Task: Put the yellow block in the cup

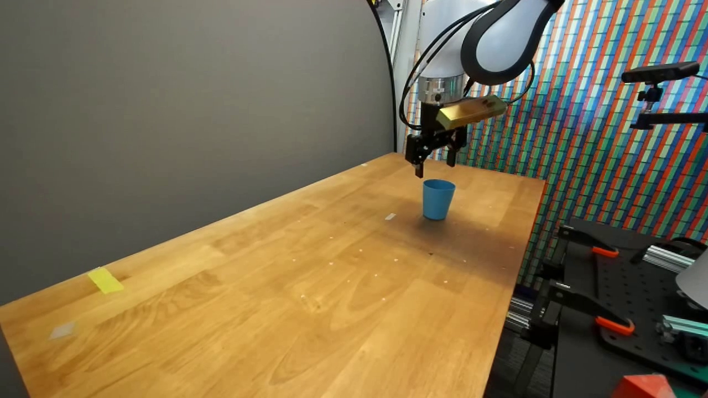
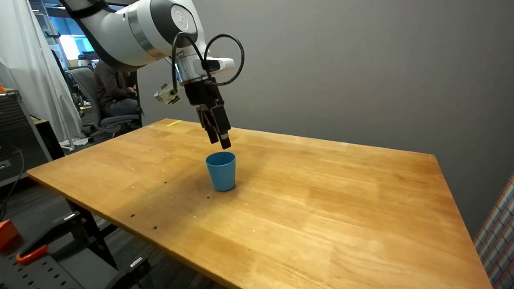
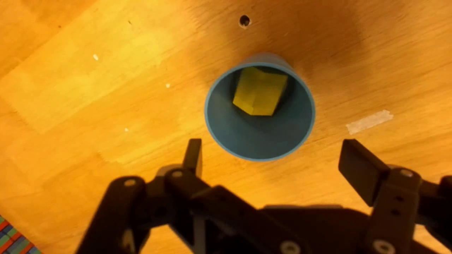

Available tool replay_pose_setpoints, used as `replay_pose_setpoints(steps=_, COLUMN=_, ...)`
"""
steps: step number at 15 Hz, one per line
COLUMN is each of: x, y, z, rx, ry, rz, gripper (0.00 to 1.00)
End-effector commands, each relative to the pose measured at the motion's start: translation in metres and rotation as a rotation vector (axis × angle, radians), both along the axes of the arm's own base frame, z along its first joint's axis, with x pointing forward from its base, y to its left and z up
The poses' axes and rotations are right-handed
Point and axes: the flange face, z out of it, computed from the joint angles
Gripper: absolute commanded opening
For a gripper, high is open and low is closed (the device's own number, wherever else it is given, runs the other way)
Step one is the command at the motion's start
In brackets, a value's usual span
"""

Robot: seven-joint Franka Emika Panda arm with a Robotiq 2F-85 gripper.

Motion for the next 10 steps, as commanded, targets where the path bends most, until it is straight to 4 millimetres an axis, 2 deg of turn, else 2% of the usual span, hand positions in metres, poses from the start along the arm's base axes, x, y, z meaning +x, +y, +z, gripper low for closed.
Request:
replay_pose_setpoints(steps=1, x=-0.004, y=0.022, z=0.036, rx=0.039, ry=-0.032, rz=0.141, gripper=1.00)
replay_pose_setpoints(steps=4, x=-0.007, y=0.047, z=0.075, rx=0.113, ry=-0.082, rz=0.277, gripper=1.00)
replay_pose_setpoints(steps=8, x=-0.009, y=0.082, z=0.138, rx=0.246, ry=-0.167, rz=0.439, gripper=1.00)
replay_pose_setpoints(steps=9, x=0.001, y=0.074, z=0.108, rx=0.201, ry=-0.130, rz=0.368, gripper=1.00)
replay_pose_setpoints(steps=10, x=-0.001, y=0.078, z=0.119, rx=0.211, ry=-0.142, rz=0.383, gripper=1.00)
